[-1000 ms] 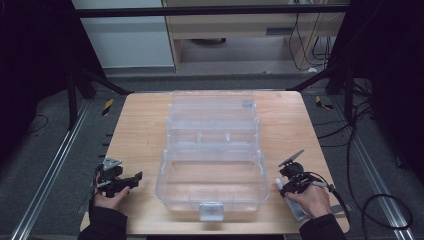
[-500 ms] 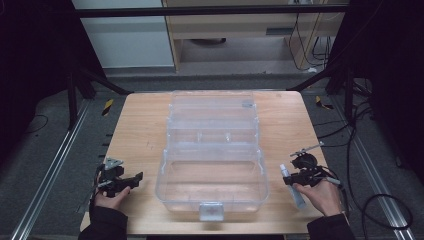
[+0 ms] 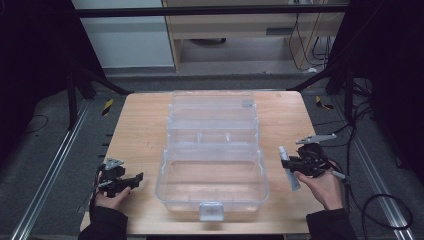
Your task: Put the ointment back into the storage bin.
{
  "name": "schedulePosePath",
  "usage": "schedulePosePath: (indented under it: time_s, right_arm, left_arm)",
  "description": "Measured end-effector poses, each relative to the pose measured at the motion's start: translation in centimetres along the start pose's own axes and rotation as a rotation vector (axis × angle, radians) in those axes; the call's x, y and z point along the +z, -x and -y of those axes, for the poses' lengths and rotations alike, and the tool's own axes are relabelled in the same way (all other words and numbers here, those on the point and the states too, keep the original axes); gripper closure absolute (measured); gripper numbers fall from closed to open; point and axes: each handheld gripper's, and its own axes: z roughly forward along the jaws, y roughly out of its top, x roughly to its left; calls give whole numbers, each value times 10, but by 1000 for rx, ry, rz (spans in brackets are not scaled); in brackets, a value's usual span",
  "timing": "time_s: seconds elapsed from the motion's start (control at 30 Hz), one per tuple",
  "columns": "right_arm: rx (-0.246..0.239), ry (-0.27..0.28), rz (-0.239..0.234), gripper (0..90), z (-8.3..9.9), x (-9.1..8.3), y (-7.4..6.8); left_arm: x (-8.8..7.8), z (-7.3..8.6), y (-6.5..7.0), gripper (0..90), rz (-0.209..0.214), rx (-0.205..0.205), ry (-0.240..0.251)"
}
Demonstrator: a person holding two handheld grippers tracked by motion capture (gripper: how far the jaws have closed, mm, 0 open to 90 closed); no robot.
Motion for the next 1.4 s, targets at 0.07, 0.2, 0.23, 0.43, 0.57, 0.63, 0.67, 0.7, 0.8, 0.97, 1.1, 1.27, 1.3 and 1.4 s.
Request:
schedulePosePath:
  time_s: [0.07,0.2,0.23,0.43,0.57,0.63,0.67,0.7,0.8,0.97,1.1,1.27,1.3,1.4]
  right_arm:
    - [-17,18,-1,699,-3,-2,-1]
    - [-51,52,-26,699,-8,-6,-3]
    - [-61,58,-27,699,-9,-7,-4]
    - [-102,76,-49,700,-18,-15,-7]
    - [-160,72,-78,699,-30,-23,-11]
    - [-188,68,-89,699,-34,-26,-14]
    - [-209,61,-100,699,-38,-28,-15]
    - [-227,61,-109,699,-40,-29,-17]
    - [-279,31,-133,699,-48,-33,-23]
    - [-369,-8,-167,699,-62,-36,-35]
    - [-449,-37,-204,699,-73,-37,-46]
    - [-533,-92,-259,699,-86,-32,-61]
    - [-554,-101,-264,699,-88,-29,-64]
    - [-612,-133,-289,698,-93,-23,-74]
  left_arm:
    - [0,0,0,239,1,2,-2]
    - [1,0,1,240,2,9,-4]
    - [1,0,1,240,2,9,-4]
    - [1,0,1,240,3,10,-8]
    - [2,0,1,239,4,9,-7]
    - [2,0,1,240,5,10,-9]
    - [2,0,1,239,5,14,-13]
    - [2,0,1,240,5,15,-13]
    - [2,0,1,239,5,15,-14]
    - [2,0,1,240,6,16,-16]
    - [3,0,1,240,7,17,-18]
    - [3,0,1,240,8,17,-19]
    - [3,0,1,239,9,17,-19]
    - [3,0,1,240,9,17,-19]
